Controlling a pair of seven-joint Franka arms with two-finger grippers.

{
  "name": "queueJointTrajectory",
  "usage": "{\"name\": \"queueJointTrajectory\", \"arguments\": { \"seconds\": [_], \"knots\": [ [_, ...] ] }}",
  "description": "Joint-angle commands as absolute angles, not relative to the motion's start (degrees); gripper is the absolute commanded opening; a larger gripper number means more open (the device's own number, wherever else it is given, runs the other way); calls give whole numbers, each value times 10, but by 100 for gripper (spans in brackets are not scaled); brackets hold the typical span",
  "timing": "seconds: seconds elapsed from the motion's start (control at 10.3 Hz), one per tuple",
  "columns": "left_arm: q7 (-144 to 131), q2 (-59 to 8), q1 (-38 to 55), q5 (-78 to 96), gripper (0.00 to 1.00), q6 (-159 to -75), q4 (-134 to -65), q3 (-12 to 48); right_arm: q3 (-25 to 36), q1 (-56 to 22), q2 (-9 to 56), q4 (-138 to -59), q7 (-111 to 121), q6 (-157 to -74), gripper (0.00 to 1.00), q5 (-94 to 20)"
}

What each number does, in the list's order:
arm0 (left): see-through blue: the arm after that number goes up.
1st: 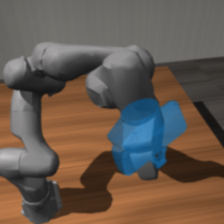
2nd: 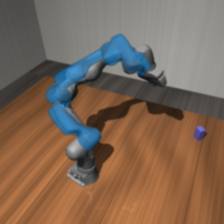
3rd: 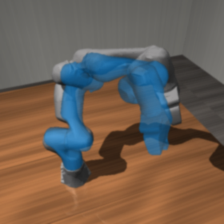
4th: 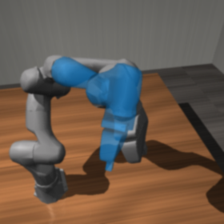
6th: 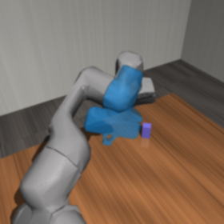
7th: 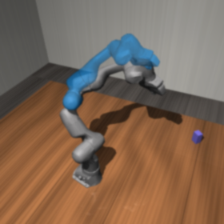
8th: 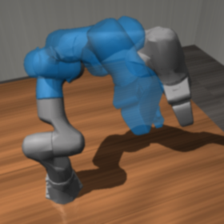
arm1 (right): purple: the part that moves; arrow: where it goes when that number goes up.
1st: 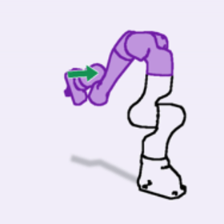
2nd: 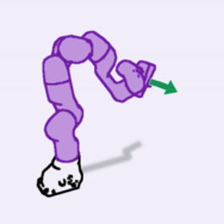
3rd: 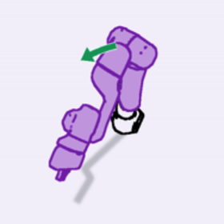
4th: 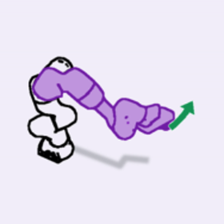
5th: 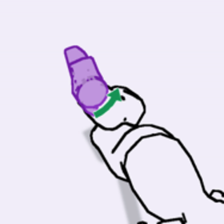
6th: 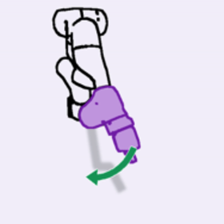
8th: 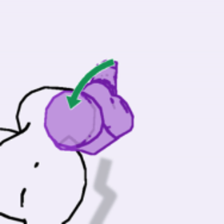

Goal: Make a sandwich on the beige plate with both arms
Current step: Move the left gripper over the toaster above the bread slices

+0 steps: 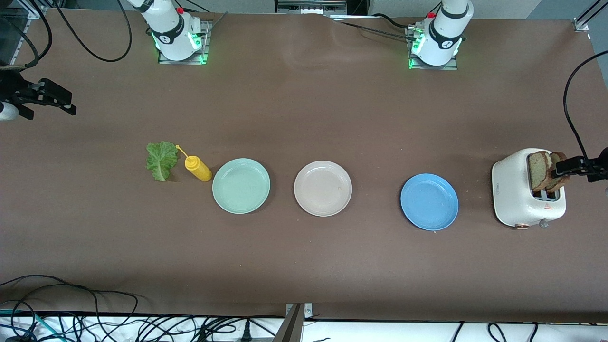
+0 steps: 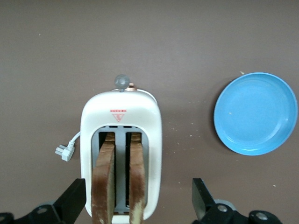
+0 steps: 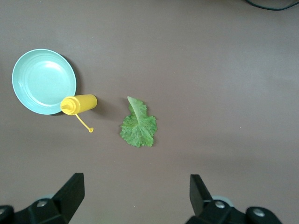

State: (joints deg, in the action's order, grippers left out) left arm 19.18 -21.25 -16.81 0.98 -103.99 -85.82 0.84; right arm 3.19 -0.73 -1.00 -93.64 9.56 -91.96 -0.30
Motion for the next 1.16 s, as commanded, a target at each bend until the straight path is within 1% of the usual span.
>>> {"name": "queueJointTrajectory", "arguments": {
  "seconds": [0.0, 0.29, 1.06],
  "knots": [
    [182, -222, -178, 24, 100, -1049, -864, 13, 34, -8, -7, -928, 98, -914, 100, -13],
    [171, -220, -178, 25, 100, -1056, -882, 13, 34, -8, -8, -928, 98, -913, 100, -13],
    [137, -217, -171, 25, 100, -1059, -887, 18, 35, -8, -7, -928, 98, -914, 100, -13]
  ]
}}
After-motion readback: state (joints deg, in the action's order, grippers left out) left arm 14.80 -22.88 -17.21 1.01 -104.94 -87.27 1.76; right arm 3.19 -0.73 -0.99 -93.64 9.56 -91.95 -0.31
